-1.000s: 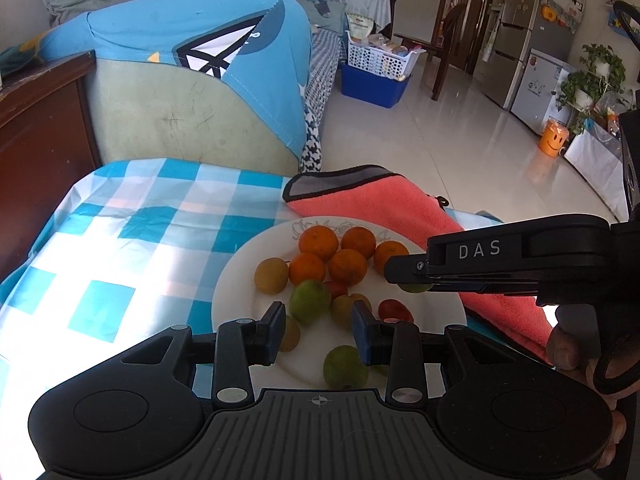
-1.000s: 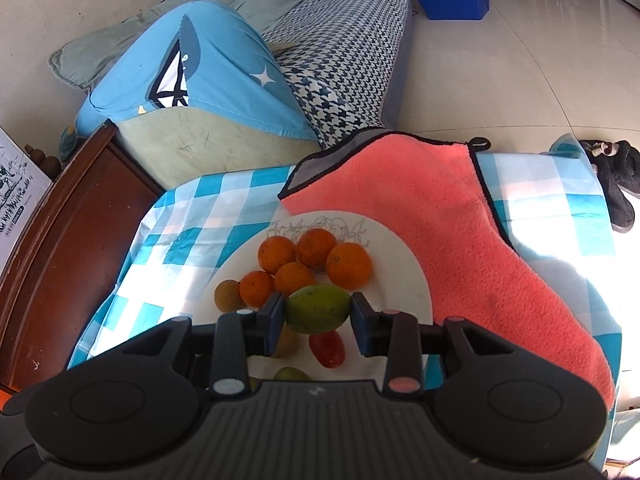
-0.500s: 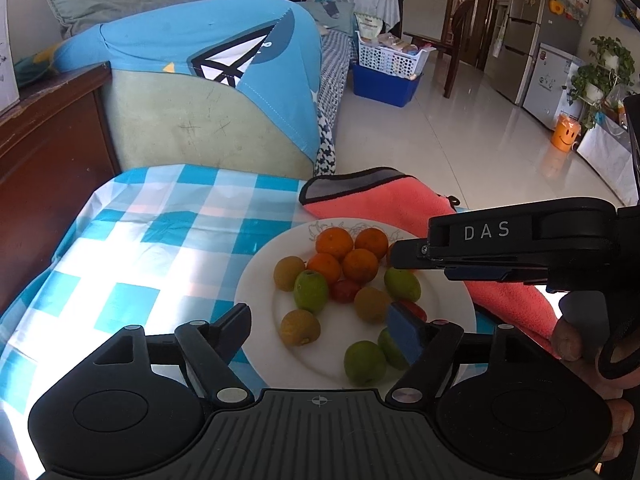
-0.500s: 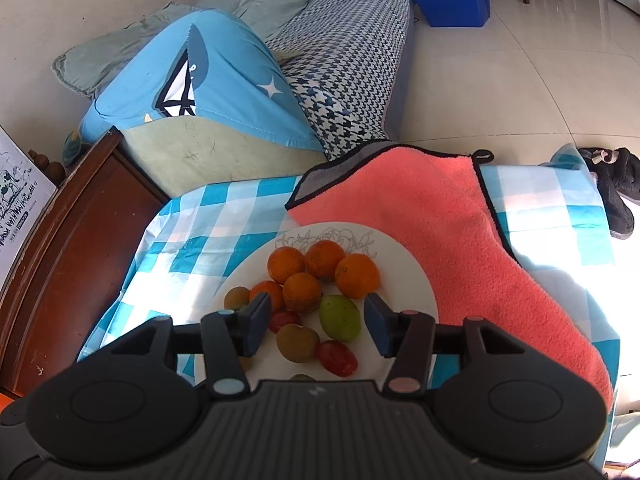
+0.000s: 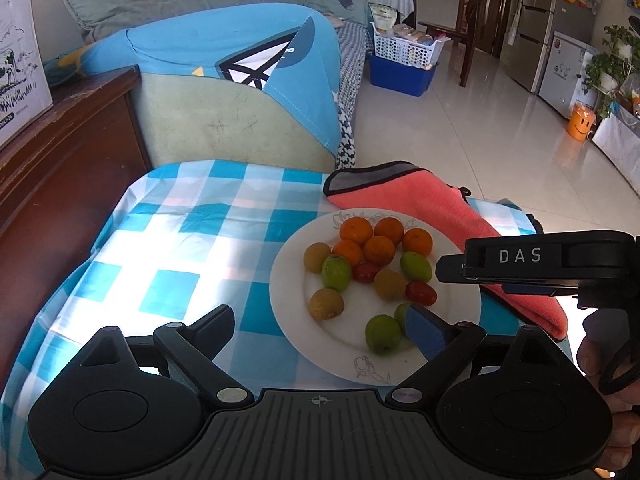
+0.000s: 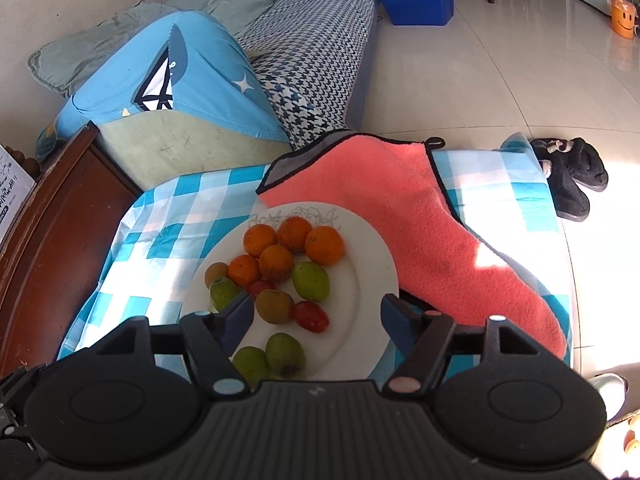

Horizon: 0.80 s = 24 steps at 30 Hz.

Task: Organize fruits
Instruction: 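Lower both mangoes onto the plate and open both grippers, then withdraw both grippers up and away from the plate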

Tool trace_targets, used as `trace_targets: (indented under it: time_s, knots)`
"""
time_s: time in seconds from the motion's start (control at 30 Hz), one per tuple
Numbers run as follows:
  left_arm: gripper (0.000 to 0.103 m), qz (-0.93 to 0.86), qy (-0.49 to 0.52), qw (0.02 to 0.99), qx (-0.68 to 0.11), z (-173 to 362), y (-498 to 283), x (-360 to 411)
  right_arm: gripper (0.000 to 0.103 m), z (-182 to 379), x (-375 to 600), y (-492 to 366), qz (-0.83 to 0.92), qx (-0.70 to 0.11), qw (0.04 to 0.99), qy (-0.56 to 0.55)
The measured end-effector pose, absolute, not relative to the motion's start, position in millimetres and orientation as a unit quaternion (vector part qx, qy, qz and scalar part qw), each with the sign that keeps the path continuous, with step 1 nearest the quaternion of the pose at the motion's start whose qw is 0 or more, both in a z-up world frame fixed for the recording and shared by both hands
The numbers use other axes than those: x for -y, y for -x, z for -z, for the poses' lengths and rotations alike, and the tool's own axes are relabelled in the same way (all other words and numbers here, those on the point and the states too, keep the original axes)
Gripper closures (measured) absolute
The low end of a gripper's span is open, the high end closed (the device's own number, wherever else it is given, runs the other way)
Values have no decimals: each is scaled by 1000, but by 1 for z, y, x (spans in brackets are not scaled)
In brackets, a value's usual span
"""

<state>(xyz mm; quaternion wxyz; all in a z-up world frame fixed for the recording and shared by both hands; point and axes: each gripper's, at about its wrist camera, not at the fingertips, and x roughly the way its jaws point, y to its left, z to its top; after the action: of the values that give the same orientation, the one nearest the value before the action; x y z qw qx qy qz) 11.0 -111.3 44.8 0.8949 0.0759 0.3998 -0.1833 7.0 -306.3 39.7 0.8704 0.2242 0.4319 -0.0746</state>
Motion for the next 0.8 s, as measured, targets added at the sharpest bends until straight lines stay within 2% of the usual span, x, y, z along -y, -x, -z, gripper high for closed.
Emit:
trace_targets:
  time_s: [0.27,0.8]
  knots:
    - [6,181,-84,886,-419,-53,-9,105,21,-50,284,17,96,-439,873,-191]
    - [6,178,-114,875,-436,-39,-26,96,20,-43,288,19,159,-454,857,-186]
